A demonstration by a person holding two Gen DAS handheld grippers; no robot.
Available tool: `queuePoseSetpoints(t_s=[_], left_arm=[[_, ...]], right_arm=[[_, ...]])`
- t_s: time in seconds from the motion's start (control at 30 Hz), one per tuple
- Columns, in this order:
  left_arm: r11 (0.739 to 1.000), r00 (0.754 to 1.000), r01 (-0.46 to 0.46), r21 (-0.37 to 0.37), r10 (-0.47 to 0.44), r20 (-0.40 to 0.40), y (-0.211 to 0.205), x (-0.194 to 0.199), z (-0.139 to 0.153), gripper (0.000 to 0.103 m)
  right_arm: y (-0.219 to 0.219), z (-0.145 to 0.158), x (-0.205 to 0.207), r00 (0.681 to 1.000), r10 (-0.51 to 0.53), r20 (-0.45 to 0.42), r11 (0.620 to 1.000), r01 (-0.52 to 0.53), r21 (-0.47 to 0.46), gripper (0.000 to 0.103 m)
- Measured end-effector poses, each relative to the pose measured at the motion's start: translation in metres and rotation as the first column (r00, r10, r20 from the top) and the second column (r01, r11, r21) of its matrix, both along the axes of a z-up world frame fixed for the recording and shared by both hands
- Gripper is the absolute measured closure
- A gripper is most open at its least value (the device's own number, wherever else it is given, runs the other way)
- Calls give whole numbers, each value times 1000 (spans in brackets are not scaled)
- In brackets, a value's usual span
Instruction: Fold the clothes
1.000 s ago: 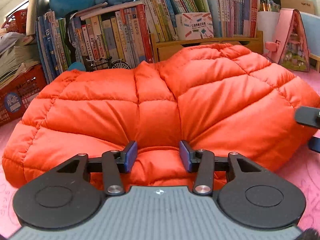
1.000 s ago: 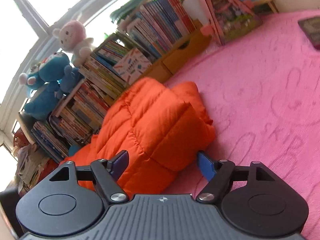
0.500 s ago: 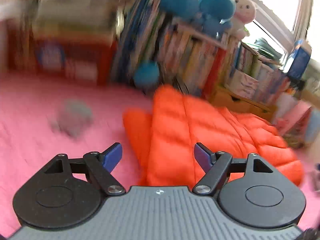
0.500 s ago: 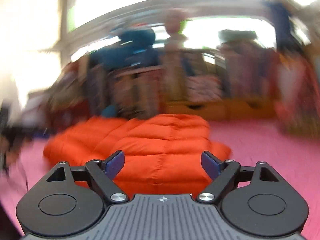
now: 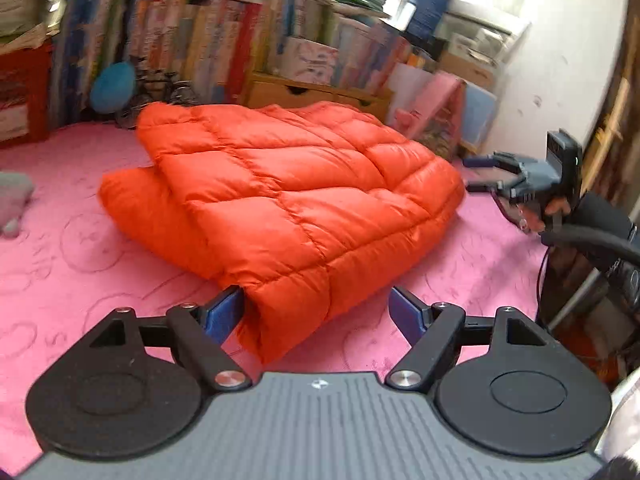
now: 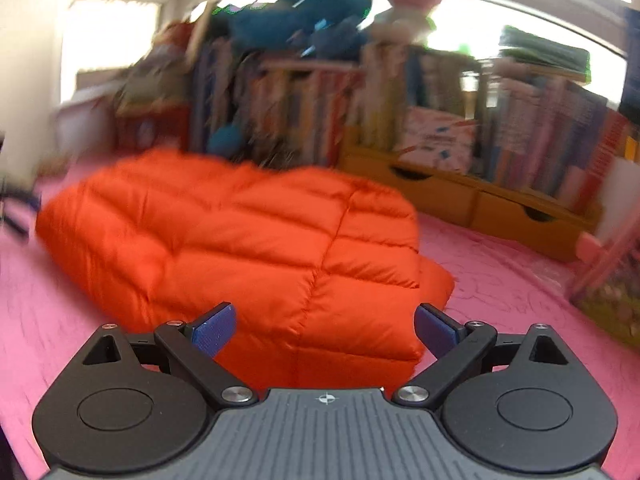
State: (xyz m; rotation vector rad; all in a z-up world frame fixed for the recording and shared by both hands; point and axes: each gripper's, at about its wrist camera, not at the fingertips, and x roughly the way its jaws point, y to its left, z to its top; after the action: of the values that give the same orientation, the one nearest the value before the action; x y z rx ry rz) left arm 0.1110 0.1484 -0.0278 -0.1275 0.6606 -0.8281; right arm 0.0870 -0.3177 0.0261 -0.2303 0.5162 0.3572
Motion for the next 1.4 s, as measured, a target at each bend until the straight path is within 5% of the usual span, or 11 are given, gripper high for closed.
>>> queuePoseSetpoints(t_s=[0.1,0.2,0.37,0.53,0.63,0.77,0.83,1.07,1.17,1.3,1.4], left_arm=[[999,999,-36,7,36,-7,-1,0,-2,24],[998,999,-47,46,47,-2,-5,2,-4,24],[992,998,-66,111,65,8,-13,5,-7,24],[992,997,-78,103,78,6,-14,9,-9,24],[993,997,-81,91,81,2,-18,11,-12,23],[988,998,-57,143,54,24,-22,-1,-13,24],[987,999,-43,155,40,26,-19,-9,-16,27],[999,993,-25,28,22,113,10,-29,6,37],[992,997,-37,-120,44,56,26,-13,9,27],[985,999,4,-175,-9,-31,20,0,-4,38],[985,992,107,-138,-97,76,10,-17,-1,38]], right_arm=[[-12,-1,24,998,42,-50,999,-43,-27,9],[-19,-8,45,971,96,-218,991,-73,114,33],[6,1,-2,967,219,-134,970,-201,133,46],[-2,-5,-22,978,191,-78,981,-189,38,31],[-19,-13,0,977,134,-166,978,-103,179,50],[-2,-6,-18,974,204,-98,972,-190,136,69],[3,-3,-31,969,242,-58,966,-235,104,69],[-36,20,-39,988,-143,-51,976,149,157,46],[-2,48,-59,994,-60,89,984,44,172,22],[69,65,-52,976,157,151,974,-179,140,19],[135,56,-44,936,330,126,943,-333,7,19]])
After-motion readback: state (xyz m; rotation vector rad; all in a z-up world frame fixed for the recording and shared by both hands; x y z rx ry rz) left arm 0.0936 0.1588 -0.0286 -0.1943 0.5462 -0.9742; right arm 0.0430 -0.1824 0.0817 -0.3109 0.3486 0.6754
